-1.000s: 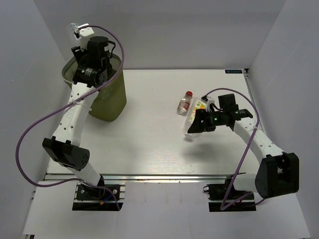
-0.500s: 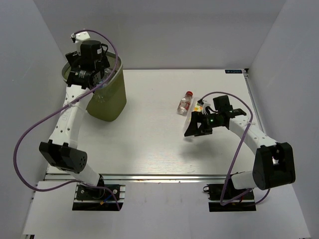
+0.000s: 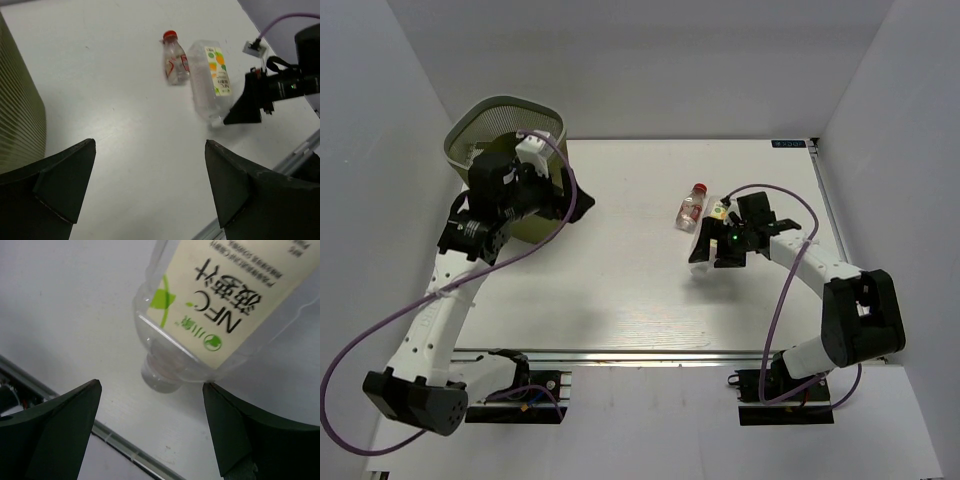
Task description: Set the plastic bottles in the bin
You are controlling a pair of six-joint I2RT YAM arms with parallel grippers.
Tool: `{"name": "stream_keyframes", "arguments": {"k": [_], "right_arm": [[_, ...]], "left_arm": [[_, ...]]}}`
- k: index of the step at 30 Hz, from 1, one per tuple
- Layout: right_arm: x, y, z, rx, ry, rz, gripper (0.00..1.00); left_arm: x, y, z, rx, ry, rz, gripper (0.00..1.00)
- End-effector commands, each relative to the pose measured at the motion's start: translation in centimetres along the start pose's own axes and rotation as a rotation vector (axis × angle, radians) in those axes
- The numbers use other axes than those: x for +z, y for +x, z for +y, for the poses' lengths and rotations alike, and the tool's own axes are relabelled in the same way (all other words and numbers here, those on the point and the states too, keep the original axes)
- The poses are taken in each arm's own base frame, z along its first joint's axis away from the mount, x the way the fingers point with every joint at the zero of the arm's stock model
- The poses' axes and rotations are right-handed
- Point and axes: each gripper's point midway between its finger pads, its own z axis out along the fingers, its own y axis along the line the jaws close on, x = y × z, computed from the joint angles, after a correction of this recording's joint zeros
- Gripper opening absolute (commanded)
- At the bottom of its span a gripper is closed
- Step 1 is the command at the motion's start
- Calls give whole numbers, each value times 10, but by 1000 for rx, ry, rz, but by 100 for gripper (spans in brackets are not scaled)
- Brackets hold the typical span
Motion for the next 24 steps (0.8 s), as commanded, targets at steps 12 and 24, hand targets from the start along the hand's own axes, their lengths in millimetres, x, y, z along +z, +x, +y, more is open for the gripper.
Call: {"name": "stream_keyframes", "arguments": {"k": [12,24], "right_arm": [[24,-1,-16,130,122,-80,86],[37,9,-45,199,231,-113,70]], "left_arm": [[-27,39,-26,-58,101,23,99],[-41,70,-31,-131,108,50,99]]}}
